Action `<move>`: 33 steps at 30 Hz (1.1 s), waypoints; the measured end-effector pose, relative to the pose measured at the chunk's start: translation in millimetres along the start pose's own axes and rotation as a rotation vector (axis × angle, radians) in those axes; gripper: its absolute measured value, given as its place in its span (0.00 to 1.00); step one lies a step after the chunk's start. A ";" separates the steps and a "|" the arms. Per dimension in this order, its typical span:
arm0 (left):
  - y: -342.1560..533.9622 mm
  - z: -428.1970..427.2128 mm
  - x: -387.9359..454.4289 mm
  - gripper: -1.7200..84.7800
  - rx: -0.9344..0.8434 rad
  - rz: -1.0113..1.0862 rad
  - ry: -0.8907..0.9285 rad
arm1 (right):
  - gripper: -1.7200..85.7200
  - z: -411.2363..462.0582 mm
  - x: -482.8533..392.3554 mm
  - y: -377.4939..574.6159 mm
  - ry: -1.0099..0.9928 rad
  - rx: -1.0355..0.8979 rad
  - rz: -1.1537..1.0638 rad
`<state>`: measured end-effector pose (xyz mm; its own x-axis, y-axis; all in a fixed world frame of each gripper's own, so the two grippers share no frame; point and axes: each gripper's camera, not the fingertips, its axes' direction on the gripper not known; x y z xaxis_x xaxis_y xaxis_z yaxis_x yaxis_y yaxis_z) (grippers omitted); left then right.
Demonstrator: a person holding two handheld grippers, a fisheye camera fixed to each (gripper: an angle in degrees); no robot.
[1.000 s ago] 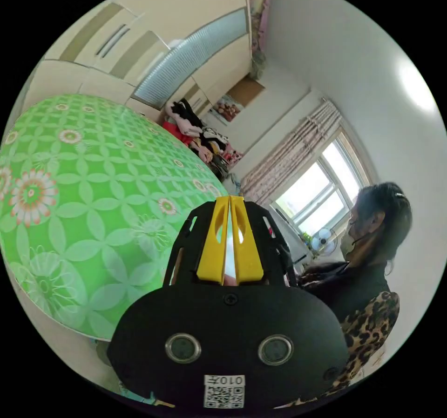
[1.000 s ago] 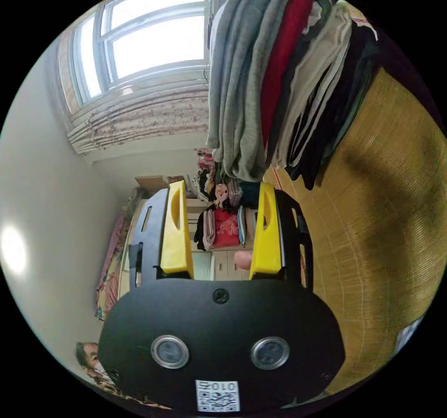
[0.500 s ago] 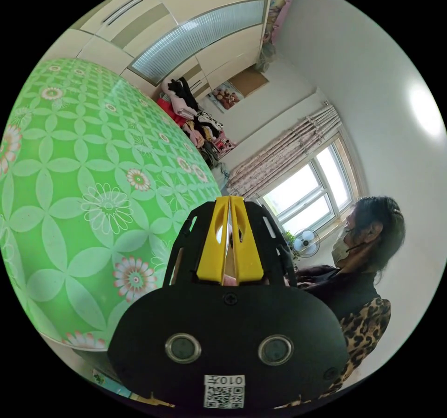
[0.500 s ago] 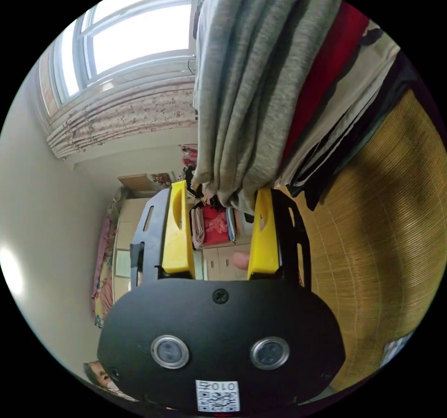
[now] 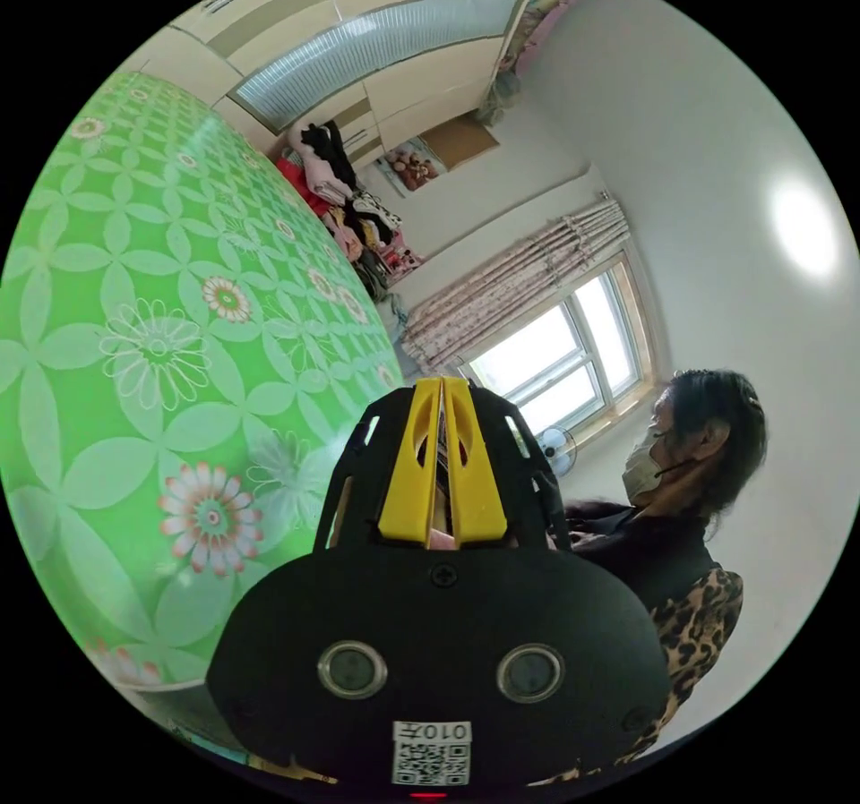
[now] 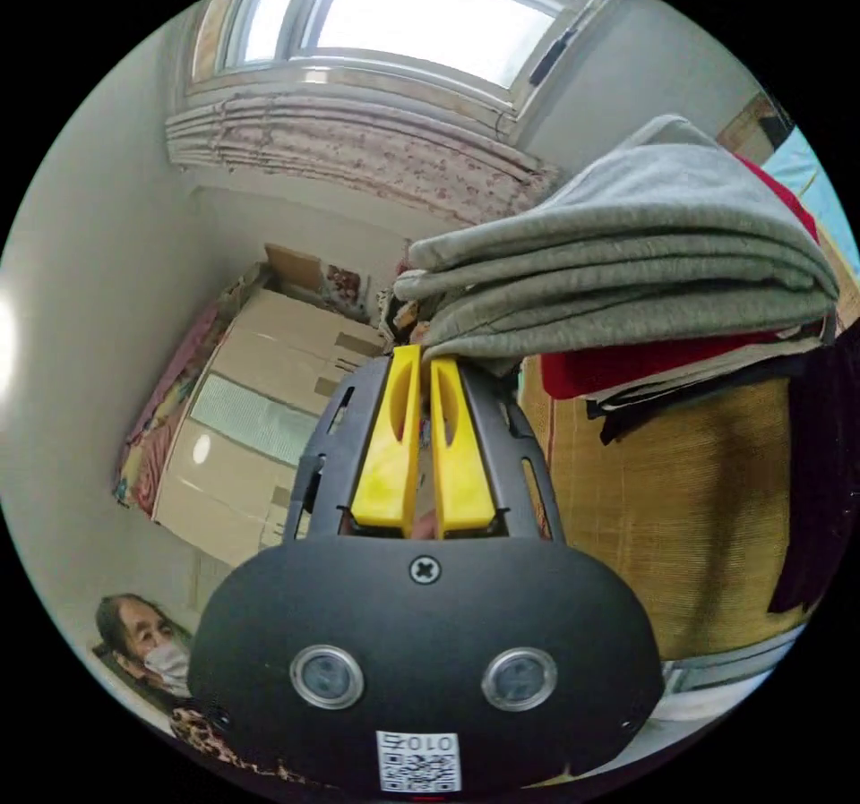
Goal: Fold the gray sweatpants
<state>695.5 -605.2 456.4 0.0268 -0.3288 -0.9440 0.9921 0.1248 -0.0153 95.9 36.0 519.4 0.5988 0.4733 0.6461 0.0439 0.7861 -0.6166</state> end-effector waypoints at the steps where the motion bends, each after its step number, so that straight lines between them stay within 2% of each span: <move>1: -0.8 16.1 -1.7 0.02 -0.033 0.011 0.030 | 0.05 -2.3 -7.9 7.6 -0.030 -0.018 -0.025; 3: -1.1 44.5 -3.2 0.02 -0.087 0.028 0.082 | 0.05 -1.1 -46.2 54.2 -0.058 -0.119 -0.174; 4: -0.2 66.8 -3.5 0.02 -0.133 0.044 0.128 | 0.05 3.2 -52.3 70.1 -0.066 -0.155 -0.201; 6: 4.2 104.7 -3.3 0.02 -0.217 0.067 0.205 | 0.07 38.7 -45.5 142.8 -0.099 -0.344 -0.208; 7: 10.0 132.8 -3.4 0.02 -0.283 0.083 0.260 | 0.07 52.7 -35.1 163.2 -0.111 -0.412 -0.172; 9: 24.0 179.0 -6.9 0.02 -0.406 0.088 0.333 | 0.10 122.1 27.4 260.9 -0.106 -0.801 0.066; 12: 56.5 253.8 -15.5 0.02 -0.627 0.091 0.418 | 0.12 168.5 82.7 371.0 -0.239 -1.075 0.288; 14: 76.5 291.6 -23.1 0.02 -0.743 0.091 0.415 | 0.12 171.1 98.0 394.9 -0.295 -1.055 0.377; 17: 101.2 341.0 -42.0 0.02 -0.848 0.087 0.311 | 0.12 152.3 96.2 377.0 -0.312 -0.923 0.346; 19: 112.0 376.2 -54.4 0.02 -0.906 0.133 0.160 | 0.13 131.9 93.3 350.8 -0.232 -0.833 0.306; 21: 118.3 404.3 -60.7 0.02 -0.937 0.158 0.123 | 0.14 101.6 91.2 311.4 -0.083 -0.721 0.255; 25: 126.3 470.0 -84.6 0.03 -0.961 0.151 -0.079 | 0.18 60.6 80.2 242.1 0.207 -0.577 0.107; 28: 124.0 512.1 -120.4 0.06 -0.940 0.020 -0.175 | 0.23 55.6 90.5 198.5 0.345 -0.611 0.090; 33: 127.3 557.6 -173.1 0.11 -0.923 -0.164 -0.161 | 0.25 72.6 115.6 161.4 0.419 -0.736 0.101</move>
<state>885.6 -1054.4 801.6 -0.0196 -0.5241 -0.8514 0.4983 0.7332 -0.4628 114.2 246.4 527.3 0.8679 0.2275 0.4415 0.3957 0.2206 -0.8915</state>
